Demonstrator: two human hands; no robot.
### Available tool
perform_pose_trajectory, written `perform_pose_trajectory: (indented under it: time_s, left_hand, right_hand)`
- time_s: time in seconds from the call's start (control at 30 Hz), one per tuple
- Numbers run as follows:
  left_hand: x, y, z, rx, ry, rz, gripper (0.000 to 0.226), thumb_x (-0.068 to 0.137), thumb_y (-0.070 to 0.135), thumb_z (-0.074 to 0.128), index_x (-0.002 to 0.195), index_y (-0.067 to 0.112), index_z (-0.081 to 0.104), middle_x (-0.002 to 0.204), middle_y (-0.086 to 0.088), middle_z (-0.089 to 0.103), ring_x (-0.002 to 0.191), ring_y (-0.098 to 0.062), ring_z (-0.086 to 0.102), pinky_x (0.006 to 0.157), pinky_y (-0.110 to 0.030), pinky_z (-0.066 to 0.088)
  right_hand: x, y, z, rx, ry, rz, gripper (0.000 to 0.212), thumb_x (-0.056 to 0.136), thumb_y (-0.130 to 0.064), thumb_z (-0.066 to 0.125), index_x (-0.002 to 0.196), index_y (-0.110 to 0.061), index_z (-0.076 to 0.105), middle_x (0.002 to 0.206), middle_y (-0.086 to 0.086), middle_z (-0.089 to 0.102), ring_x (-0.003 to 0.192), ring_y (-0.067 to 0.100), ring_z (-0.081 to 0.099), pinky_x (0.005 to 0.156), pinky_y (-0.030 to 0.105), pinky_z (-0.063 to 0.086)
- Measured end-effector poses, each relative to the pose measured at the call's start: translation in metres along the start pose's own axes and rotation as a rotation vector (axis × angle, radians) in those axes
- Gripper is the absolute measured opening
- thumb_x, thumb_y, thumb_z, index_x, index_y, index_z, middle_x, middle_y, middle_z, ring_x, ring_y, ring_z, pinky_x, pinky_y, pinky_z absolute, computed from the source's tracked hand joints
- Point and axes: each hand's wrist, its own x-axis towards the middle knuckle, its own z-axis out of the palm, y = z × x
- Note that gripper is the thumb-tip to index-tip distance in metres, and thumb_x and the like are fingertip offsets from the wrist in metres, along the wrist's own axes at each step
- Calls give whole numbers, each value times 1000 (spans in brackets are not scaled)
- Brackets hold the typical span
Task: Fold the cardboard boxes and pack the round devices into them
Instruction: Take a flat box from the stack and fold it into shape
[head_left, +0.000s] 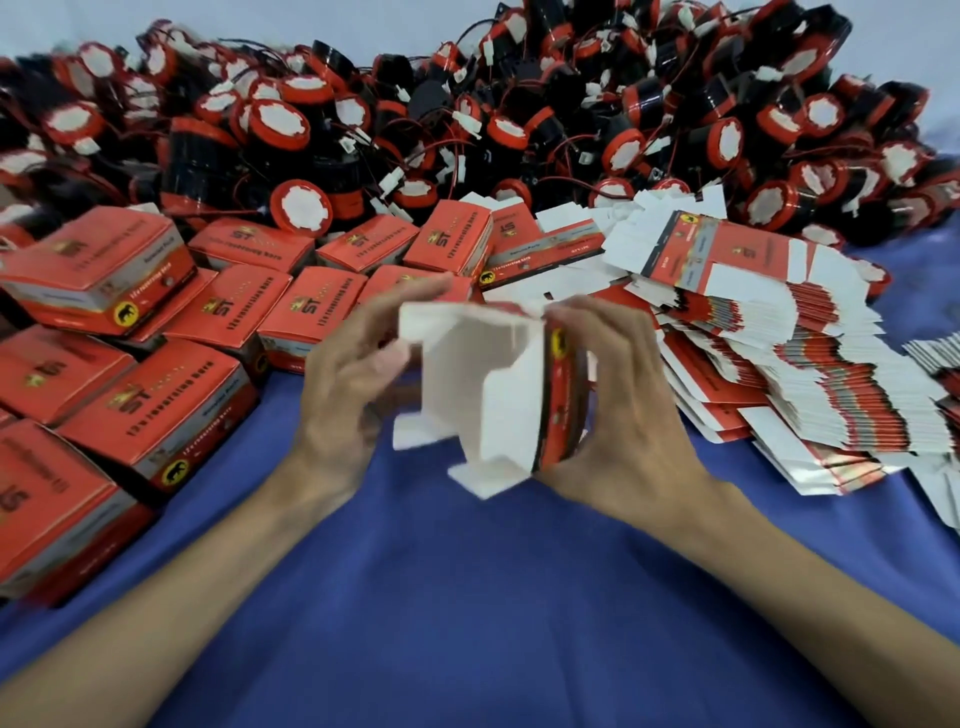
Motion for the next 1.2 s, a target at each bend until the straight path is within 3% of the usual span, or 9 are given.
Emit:
perform_pose_trajectory:
  time_s: [0.2, 0.47, 0.63, 0.83, 1.0, 1.1, 1.13, 1.17, 1.2]
  left_hand:
    - [-26, 4, 33, 202, -201, -87, 128, 56, 74, 74, 145, 4, 13, 139, -5, 42, 127, 1, 46, 98, -17, 42]
    - [-15, -1, 24, 158, 268, 95, 94, 62, 37, 78, 128, -15, 35, 116, -2, 59, 103, 2, 61, 81, -14, 49]
    - [1, -2, -3, -109, 423, -9, 77, 57, 60, 83, 119, 27, 52, 108, 10, 67, 106, -14, 64, 83, -30, 52]
    - [5, 5, -8, -59, 233, -61, 87, 57, 59, 83, 122, 12, 51, 101, 9, 70, 99, -16, 66, 82, -32, 53]
    - [-10, 18, 15, 164, -163, 74, 105, 81, 48, 70, 138, -21, 13, 123, 16, 59, 109, 6, 57, 84, -10, 46]
    - [-16, 18, 38, 176, -290, 38, 65, 87, 6, 60, 118, -29, 14, 109, -38, 59, 71, -26, 65, 83, -1, 35]
    - [-17, 16, 39, 227, -271, 33, 61, 82, 4, 57, 108, -32, 16, 104, -45, 56, 27, -63, 3, 105, -14, 28]
    - [-19, 12, 37, 325, -155, 21, 80, 77, 20, 61, 126, -30, 22, 122, -32, 54, 120, 27, 21, 110, -25, 37]
    - [-20, 11, 34, 476, -2, 41, 94, 70, 39, 63, 140, -12, 27, 139, -10, 44, 130, 21, 21, 115, -37, 32]
  right_hand:
    - [-1, -11, 3, -6, 287, 180, 87, 69, -55, 71, 130, -6, 33, 126, 5, 35, 116, 25, 38, 99, 32, 36]
    - [-9, -7, 8, 163, -22, -53, 71, 80, -40, 60, 138, -11, 28, 129, 1, 35, 122, 16, 36, 100, 44, 39]
    - [-8, 5, 7, 188, -66, 24, 41, 96, -34, 46, 120, -3, 56, 115, 13, 53, 108, 21, 52, 88, 42, 46]
    - [1, 10, 2, 647, -43, 366, 49, 91, -38, 47, 134, -14, 44, 137, 8, 47, 125, 17, 50, 102, 42, 45]
    - [0, -17, 5, 797, 7, 142, 77, 96, -53, 46, 145, -2, 16, 144, -7, 40, 128, 7, 45, 99, 23, 41]
    - [-7, -26, 9, 690, 141, 133, 61, 97, -44, 49, 138, -3, 30, 128, -12, 48, 112, -1, 50, 90, 15, 42]
    - [-7, -27, 9, 657, 193, 130, 53, 96, -43, 51, 134, -9, 34, 125, -5, 47, 110, 1, 51, 90, 17, 42]
    - [-6, -27, 7, 630, 238, 123, 47, 95, -42, 53, 129, -15, 35, 123, -2, 46, 109, 5, 51, 91, 19, 42]
    - [-4, -27, 6, 618, 269, 110, 40, 94, -41, 55, 122, -19, 37, 121, -3, 46, 110, 7, 50, 93, 21, 41]
